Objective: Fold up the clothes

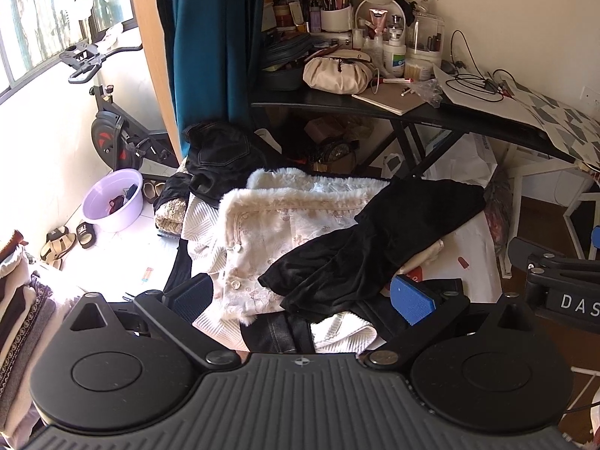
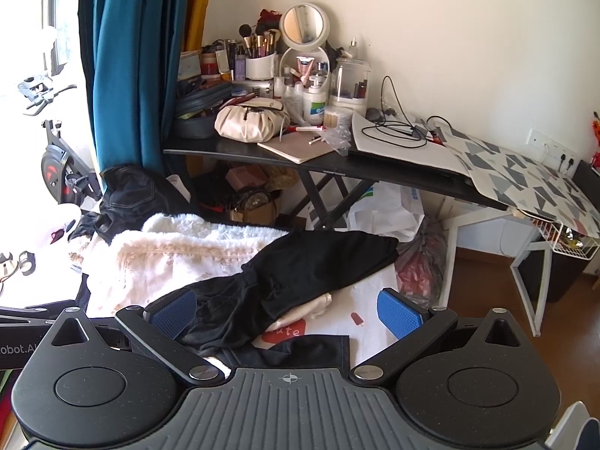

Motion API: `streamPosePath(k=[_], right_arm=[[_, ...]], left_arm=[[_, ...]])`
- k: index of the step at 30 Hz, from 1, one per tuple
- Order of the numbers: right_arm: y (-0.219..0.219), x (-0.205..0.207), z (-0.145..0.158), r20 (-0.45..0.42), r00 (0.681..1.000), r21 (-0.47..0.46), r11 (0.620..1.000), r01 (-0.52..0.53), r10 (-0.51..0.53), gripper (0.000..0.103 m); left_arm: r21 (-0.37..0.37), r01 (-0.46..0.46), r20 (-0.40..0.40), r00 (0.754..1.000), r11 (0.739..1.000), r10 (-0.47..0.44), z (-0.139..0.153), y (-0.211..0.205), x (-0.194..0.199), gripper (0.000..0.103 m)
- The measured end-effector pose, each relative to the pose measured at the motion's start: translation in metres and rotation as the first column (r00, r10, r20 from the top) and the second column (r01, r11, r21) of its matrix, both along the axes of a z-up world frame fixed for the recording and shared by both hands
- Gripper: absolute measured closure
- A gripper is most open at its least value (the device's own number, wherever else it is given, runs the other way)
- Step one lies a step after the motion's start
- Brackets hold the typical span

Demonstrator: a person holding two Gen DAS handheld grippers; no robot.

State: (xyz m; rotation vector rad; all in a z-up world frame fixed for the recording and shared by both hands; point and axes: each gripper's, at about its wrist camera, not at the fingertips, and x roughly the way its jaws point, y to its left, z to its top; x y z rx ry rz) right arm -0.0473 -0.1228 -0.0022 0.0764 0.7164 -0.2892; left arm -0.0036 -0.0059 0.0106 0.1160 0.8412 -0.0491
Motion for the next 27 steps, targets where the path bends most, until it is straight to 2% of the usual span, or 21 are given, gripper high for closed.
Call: streamPosePath(k=[5, 9, 12, 17, 21, 27], right_arm=[[-0.002, -0.001, -0.002, 0.000, 1.000, 0.003, 1.000, 0.000, 0.000, 0.001], [-0.004, -0.004, -0.002, 0.002, 1.000, 0.009, 1.000, 0.001, -0.001, 0.001], [-0.004, -0.004, -0.003, -0.001, 1.000, 0.005, 1.000, -0.002, 0.002, 0.001], [-0.005, -0.006, -0.004, 0.000, 1.000, 0.004, 1.000, -0.001, 0.001, 0.001], [-0.005, -0.007, -0.004, -0.005, 1.000, -0.002, 1.000, -0.004, 0.004, 0.001], [-0.003, -0.009, -0.003, -0.002, 1.000, -0.016, 1.000, -0.014, 0.014, 0.001]], left_arm=[[0.015, 0.028, -0.077, 0.997, 1.000, -0.026, -0.006, -0.003, 0.002, 0.000], [-0.001, 0.039, -0.098, 0.994, 0.999, -0.039, -0.009, -0.002, 0.001, 0.000], [-0.022, 0.034, -0.095, 0.995, 0.999, -0.036, -0.008, 0.001, 0.000, 0.000], [-0.002, 0.022, -0.074, 0.997, 1.000, -0.022, -0.005, -0.001, -0.001, 0.000], [-0.015, 0.027, -0.073, 0.997, 1.000, -0.028, -0.005, 0.000, -0.002, 0.000], [-0.028, -0.024, -0.077, 0.997, 0.999, 0.021, -0.004, 0.007, -0.001, 0.000]])
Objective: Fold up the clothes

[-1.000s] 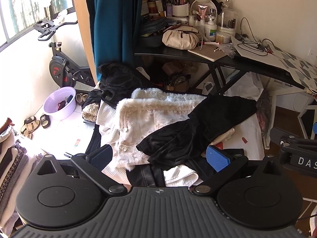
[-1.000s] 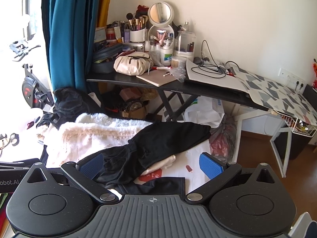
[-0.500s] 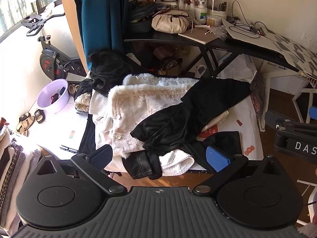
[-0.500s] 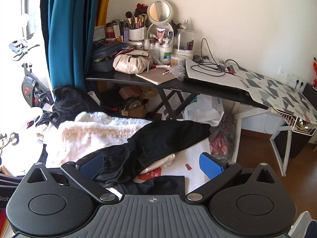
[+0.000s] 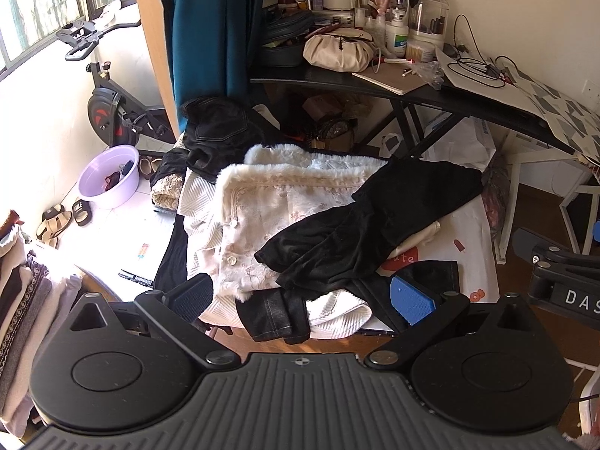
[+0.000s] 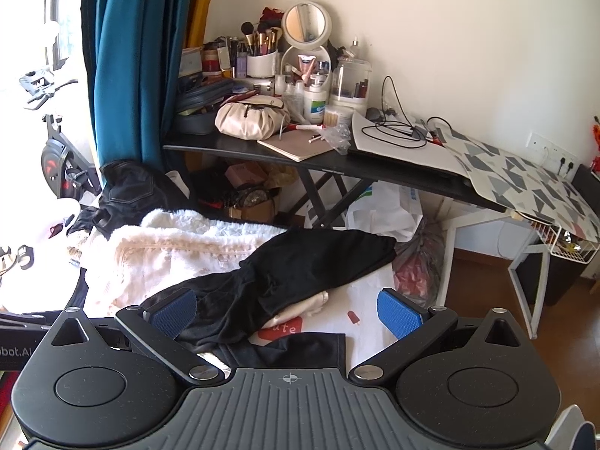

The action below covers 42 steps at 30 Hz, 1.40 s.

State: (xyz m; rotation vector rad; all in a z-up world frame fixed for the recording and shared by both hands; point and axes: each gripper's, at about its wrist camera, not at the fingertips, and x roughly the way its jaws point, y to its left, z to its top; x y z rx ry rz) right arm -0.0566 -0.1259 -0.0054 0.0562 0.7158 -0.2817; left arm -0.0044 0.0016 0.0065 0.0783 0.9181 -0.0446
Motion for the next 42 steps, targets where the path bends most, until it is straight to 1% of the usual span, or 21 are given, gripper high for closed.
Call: streamPosePath(k=[5, 11, 13, 17, 21, 25, 29, 34, 36, 40, 42], right_arm=[[-0.002, -0.001, -0.001, -0.003, 1.000, 0.008, 1.000, 0.003, -0.003, 0.001], [0.001, -0.003, 0.002, 0.014, 1.000, -0.004, 1.000, -0.005, 0.005, 0.001], [0.002, -0.004, 0.003, 0.019, 1.000, -0.007, 1.000, -0.006, 0.006, 0.001], [0.002, -0.005, 0.003, 0.017, 1.000, -0.008, 1.000, -0.012, 0.012, 0.001], [-0.006, -0.010, 0.010, 0.077, 0.997, 0.004, 1.000, -0.030, 0.030, 0.001], [-0.013, -0.013, 0.013, 0.111, 0.994, -0.015, 1.000, -0.022, 0.024, 0.001], [-0.020, -0.016, 0.011, 0.101, 0.995, 0.007, 1.000, -0.008, 0.007, 0.001], [-0.023, -0.017, 0.009, 0.098, 0.995, 0.013, 1.000, -0.003, 0.002, 0.001], [-0.028, -0.017, 0.008, 0.098, 0.995, 0.035, 0.999, -0.001, -0.003, 0.001], [-0.039, -0.019, 0.006, 0.109, 0.994, 0.099, 0.995, -0.007, -0.004, 0.001], [-0.042, -0.019, 0.005, 0.108, 0.994, 0.103, 0.995, -0.010, -0.001, 0.001]], left_arm=[[0.025, -0.015, 0.023, 1.000, 1.000, 0.015, 0.005, 0.002, 0.000, 0.000], [-0.014, -0.040, -0.025, 0.999, 0.999, 0.040, -0.002, 0.009, 0.004, 0.000], [-0.029, -0.050, -0.028, 0.998, 0.998, 0.050, -0.003, 0.013, 0.003, 0.000], [-0.005, -0.042, -0.009, 0.999, 0.999, 0.042, -0.001, 0.011, 0.004, 0.000], [0.025, -0.045, -0.012, 0.999, 0.999, 0.045, -0.002, 0.013, 0.010, 0.000], [0.038, -0.040, 0.025, 0.999, 0.998, 0.039, 0.002, 0.014, 0.010, 0.000], [0.036, -0.040, 0.061, 0.997, 0.999, 0.038, 0.006, 0.015, 0.012, 0.000], [0.058, -0.020, 0.117, 0.993, 0.998, 0.013, 0.009, 0.019, 0.012, 0.000], [0.046, -0.008, 0.129, 0.992, 0.999, 0.002, 0.010, 0.023, 0.012, 0.000], [-0.013, -0.014, 0.129, 0.991, 1.000, 0.016, 0.012, 0.038, 0.013, 0.000], [-0.036, -0.023, 0.125, 0.992, 0.999, 0.027, 0.012, 0.044, 0.013, 0.000]])
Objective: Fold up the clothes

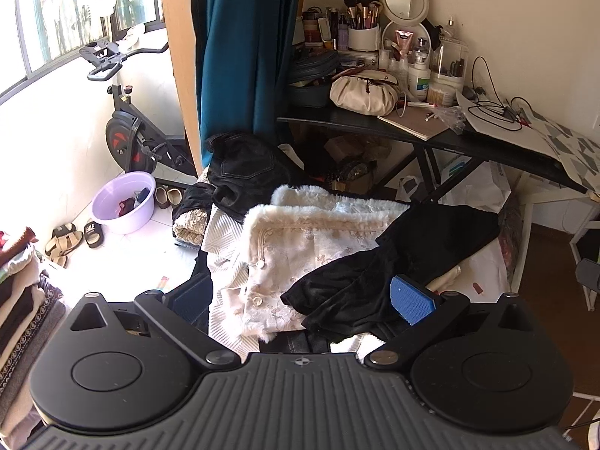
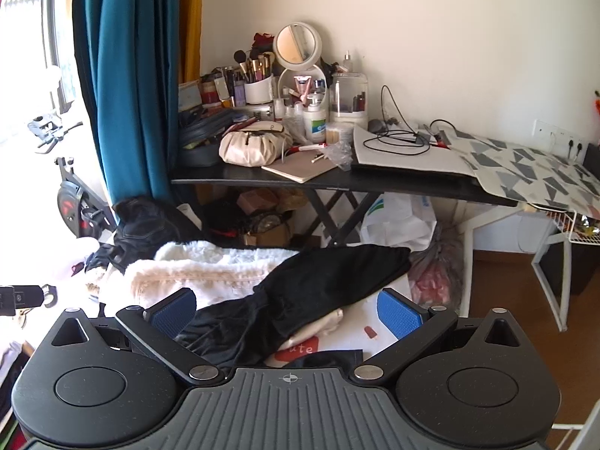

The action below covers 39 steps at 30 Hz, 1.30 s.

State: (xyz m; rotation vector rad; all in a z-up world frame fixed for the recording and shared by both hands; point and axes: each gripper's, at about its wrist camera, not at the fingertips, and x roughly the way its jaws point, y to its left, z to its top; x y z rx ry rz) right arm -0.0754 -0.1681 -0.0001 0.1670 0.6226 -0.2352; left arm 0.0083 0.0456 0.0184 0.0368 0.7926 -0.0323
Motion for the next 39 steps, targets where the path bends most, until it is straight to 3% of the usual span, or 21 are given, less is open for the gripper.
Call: streamPosePath(k=[5, 15, 25, 39], right_arm=[[0.001, 0.005, -0.003, -0.017, 1.000, -0.024, 1.000, -0.002, 0.002, 0.001], [0.014, 0.006, -0.017, -0.085, 0.996, -0.009, 1.000, -0.014, 0.013, 0.001], [0.026, 0.006, -0.014, -0.092, 0.996, -0.004, 1.000, -0.009, 0.009, 0.001], [0.056, 0.001, -0.007, -0.082, 0.996, -0.048, 0.998, 0.026, -0.030, 0.001]], left_arm=[[-0.014, -0.036, -0.041, 0.999, 0.999, 0.035, -0.008, 0.006, 0.001, 0.000], [-0.076, 0.008, -0.058, 0.998, 0.997, -0.013, -0.022, 0.008, -0.016, 0.000], [-0.056, -0.006, -0.076, 0.997, 0.998, 0.002, -0.028, 0.015, -0.015, 0.000], [-0.061, 0.070, -0.096, 0.993, 0.996, -0.075, -0.033, 0.024, -0.005, 0.000]])
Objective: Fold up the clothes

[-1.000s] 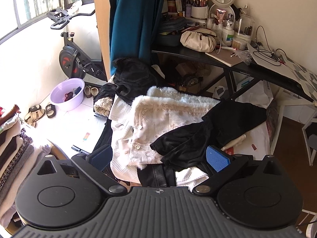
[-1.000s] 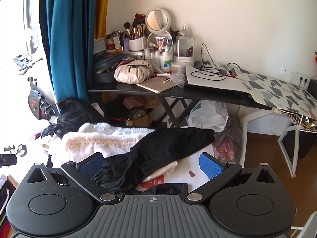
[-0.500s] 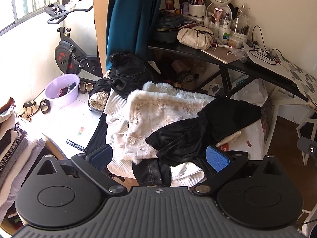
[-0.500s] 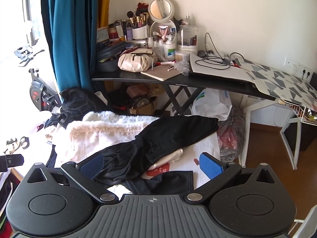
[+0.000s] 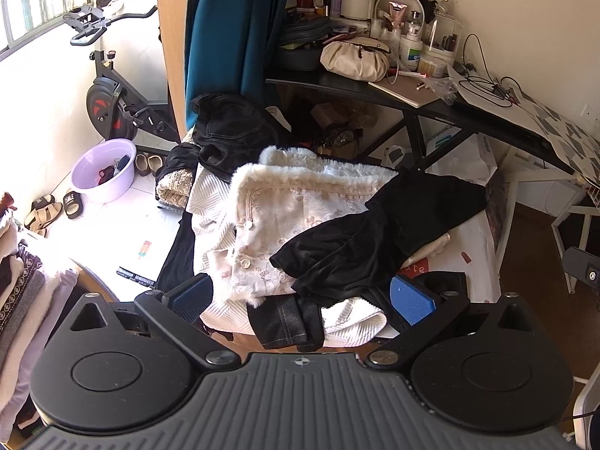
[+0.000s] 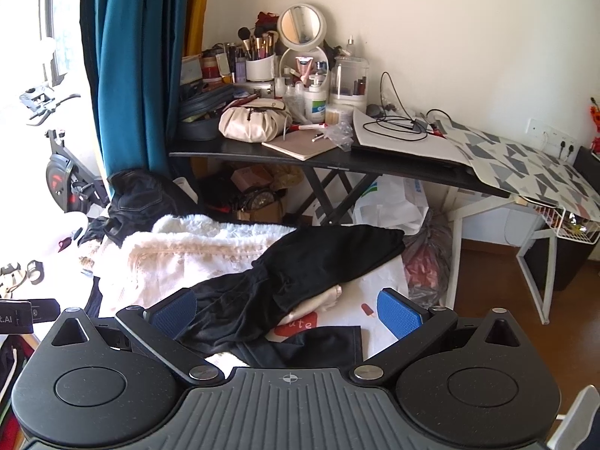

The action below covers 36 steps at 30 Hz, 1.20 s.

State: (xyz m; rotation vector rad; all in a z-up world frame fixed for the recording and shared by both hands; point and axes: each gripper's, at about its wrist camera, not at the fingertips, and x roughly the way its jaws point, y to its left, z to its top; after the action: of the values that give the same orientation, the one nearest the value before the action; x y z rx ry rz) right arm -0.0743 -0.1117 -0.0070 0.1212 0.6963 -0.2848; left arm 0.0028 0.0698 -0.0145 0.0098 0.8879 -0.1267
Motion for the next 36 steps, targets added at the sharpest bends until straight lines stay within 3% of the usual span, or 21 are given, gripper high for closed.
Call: streamPosePath(k=[16, 36], right_arm=[[0.030, 0.007, -0.010, -0.034, 0.996, -0.001, 0.997, 0.082, -0.082, 0.001], [0.035, 0.042, -0.027, -0.056, 0.990, 0.000, 0.991, 0.131, -0.131, 0.001]], left_arm=[[0.004, 0.090, -0.048, 0.995, 0.996, -0.090, -0.017, 0.018, 0.021, 0.000], [0.027, 0.122, -0.092, 0.989, 0.992, -0.119, -0.036, 0.019, 0.061, 0.000]])
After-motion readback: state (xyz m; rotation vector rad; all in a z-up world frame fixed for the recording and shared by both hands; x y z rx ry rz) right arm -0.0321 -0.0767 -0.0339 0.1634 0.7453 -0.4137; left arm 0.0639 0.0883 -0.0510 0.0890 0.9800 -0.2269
